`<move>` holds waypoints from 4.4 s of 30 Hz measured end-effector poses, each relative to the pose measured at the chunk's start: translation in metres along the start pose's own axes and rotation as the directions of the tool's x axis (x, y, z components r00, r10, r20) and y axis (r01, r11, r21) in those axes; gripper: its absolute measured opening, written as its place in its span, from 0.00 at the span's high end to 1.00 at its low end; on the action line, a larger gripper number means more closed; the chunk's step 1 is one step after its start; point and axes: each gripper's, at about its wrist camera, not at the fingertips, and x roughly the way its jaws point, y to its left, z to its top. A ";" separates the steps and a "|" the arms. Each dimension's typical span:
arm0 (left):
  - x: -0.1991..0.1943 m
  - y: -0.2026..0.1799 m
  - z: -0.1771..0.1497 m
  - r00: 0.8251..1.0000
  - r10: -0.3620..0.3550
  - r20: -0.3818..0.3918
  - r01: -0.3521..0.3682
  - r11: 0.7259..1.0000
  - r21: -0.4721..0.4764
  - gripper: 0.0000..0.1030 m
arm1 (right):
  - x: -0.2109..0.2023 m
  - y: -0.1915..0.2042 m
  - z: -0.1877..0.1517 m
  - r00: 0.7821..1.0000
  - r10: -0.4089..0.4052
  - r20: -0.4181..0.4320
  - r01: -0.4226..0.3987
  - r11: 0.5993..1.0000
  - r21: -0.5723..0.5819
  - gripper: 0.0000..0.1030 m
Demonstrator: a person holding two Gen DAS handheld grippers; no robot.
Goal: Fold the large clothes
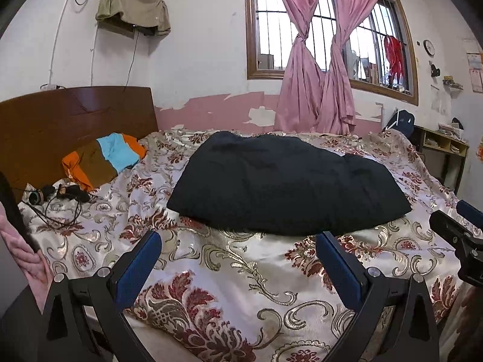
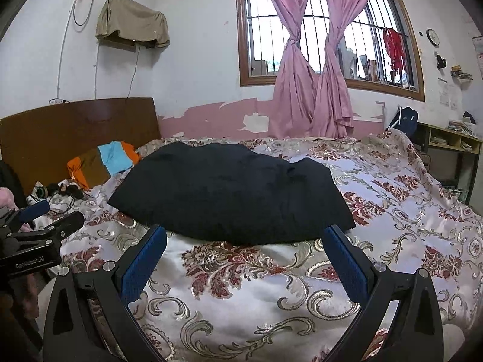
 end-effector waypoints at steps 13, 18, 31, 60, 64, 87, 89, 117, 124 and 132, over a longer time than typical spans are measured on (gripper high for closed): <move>0.004 -0.003 -0.014 0.998 0.028 0.052 -0.029 0.999 0.021 0.00 | 0.012 0.005 -0.015 1.000 0.012 0.009 -0.012 1.000 -0.016 0.01; 0.004 -0.003 -0.018 0.999 0.023 0.046 -0.024 1.000 0.016 0.00 | 0.016 0.003 -0.020 1.000 0.018 -0.003 -0.018 1.000 -0.011 0.01; 0.002 -0.007 -0.020 0.998 0.016 0.053 -0.018 0.999 0.036 0.00 | 0.018 -0.001 -0.022 1.000 0.011 -0.012 -0.011 1.000 -0.003 0.01; 0.001 -0.009 -0.021 0.998 0.015 0.057 -0.018 0.999 0.046 0.00 | 0.020 -0.005 -0.025 1.000 0.009 -0.019 -0.009 1.000 0.010 0.01; 0.000 -0.008 -0.020 0.998 0.014 0.062 -0.017 0.999 0.051 0.00 | 0.020 -0.004 -0.025 1.000 0.008 -0.017 -0.008 1.000 0.010 0.01; 0.000 -0.007 -0.020 0.998 0.013 0.064 -0.017 0.998 0.056 0.00 | 0.020 -0.005 -0.025 1.000 0.009 -0.017 -0.009 1.000 0.011 0.01; 0.000 -0.008 -0.020 0.998 0.013 0.064 -0.017 0.998 0.056 0.00 | 0.020 -0.005 -0.025 1.000 0.008 -0.018 -0.008 1.000 0.010 0.01; 0.001 -0.008 -0.020 0.998 0.013 0.063 -0.017 0.998 0.058 0.00 | 0.020 -0.005 -0.025 1.000 0.010 -0.018 -0.009 1.000 0.013 0.01; 0.001 -0.007 -0.020 0.998 0.013 0.063 -0.017 0.998 0.057 0.00 | 0.020 -0.004 -0.025 1.000 0.009 -0.018 -0.009 1.000 0.012 0.01; 0.001 -0.008 -0.020 0.998 0.014 0.063 -0.018 0.998 0.059 0.00 | 0.020 -0.004 -0.025 1.000 0.007 -0.018 -0.007 1.000 0.012 0.01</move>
